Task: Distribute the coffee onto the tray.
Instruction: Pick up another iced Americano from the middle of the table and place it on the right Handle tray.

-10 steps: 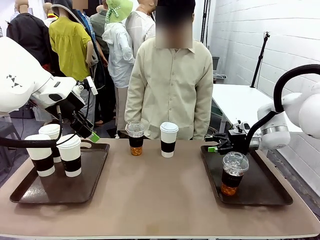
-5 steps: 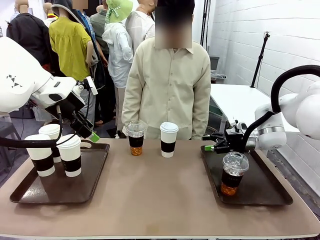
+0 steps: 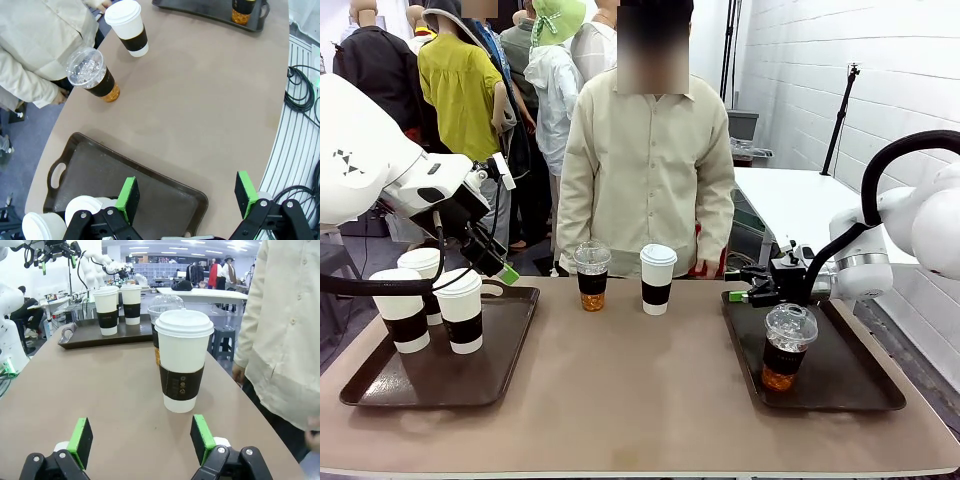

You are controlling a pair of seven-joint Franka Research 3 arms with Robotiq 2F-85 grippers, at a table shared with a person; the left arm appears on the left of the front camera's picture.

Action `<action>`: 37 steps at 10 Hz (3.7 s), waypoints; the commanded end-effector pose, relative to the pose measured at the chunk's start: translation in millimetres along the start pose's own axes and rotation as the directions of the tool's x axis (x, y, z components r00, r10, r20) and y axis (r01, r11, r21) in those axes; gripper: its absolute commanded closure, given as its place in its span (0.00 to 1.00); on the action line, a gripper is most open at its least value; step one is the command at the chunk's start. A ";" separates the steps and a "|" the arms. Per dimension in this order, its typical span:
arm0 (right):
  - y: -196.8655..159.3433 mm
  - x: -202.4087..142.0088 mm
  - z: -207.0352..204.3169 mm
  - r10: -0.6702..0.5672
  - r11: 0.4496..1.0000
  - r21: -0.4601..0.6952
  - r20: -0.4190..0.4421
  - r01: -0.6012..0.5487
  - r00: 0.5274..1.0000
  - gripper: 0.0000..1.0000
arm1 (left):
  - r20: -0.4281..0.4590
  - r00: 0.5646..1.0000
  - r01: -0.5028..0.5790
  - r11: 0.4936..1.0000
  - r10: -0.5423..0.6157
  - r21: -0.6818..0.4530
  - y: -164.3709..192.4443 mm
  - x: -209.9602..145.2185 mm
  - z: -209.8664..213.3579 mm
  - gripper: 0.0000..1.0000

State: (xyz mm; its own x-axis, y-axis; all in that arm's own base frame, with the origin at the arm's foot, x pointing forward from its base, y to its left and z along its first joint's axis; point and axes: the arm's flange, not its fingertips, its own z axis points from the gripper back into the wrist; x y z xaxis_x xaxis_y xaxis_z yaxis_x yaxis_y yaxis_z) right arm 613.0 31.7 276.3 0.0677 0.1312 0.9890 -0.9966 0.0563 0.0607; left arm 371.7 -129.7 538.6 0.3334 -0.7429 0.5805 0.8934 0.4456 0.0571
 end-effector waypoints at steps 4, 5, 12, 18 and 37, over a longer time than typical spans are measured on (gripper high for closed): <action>0.1 0.3 -1.1 0.000 1.000 0.001 0.001 0.000 1.000 0.00 | 0.008 1.000 0.000 1.000 0.000 -0.014 1.4 -0.4 0.8 0.00; 0.1 0.3 -1.1 0.000 1.000 0.001 0.001 0.000 1.000 0.00 | 0.008 1.000 0.000 1.000 0.000 -0.014 1.4 -0.4 0.8 0.00; 0.1 0.3 -1.1 0.000 1.000 0.001 0.001 0.000 1.000 0.00 | 0.008 1.000 0.000 1.000 0.000 -0.014 1.4 -0.4 0.8 0.00; 0.1 0.3 -1.1 0.000 1.000 0.001 0.001 0.000 1.000 0.00 | 0.008 1.000 0.000 1.000 0.000 -0.014 1.4 -0.4 0.8 0.00; -47.4 39.1 -120.5 0.019 0.999 -0.029 0.005 -0.019 1.000 0.00 | 0.008 1.000 0.000 1.000 0.000 -0.014 1.4 -0.4 0.8 0.00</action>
State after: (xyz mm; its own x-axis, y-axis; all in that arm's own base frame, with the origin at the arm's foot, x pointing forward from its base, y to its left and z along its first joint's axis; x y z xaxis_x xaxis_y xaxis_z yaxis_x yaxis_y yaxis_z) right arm 657.1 147.3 299.1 0.0760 0.1361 0.9878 -0.9951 0.0735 0.0664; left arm 371.6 -129.9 538.7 0.3330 -0.7433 0.5802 0.8936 0.4453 0.0575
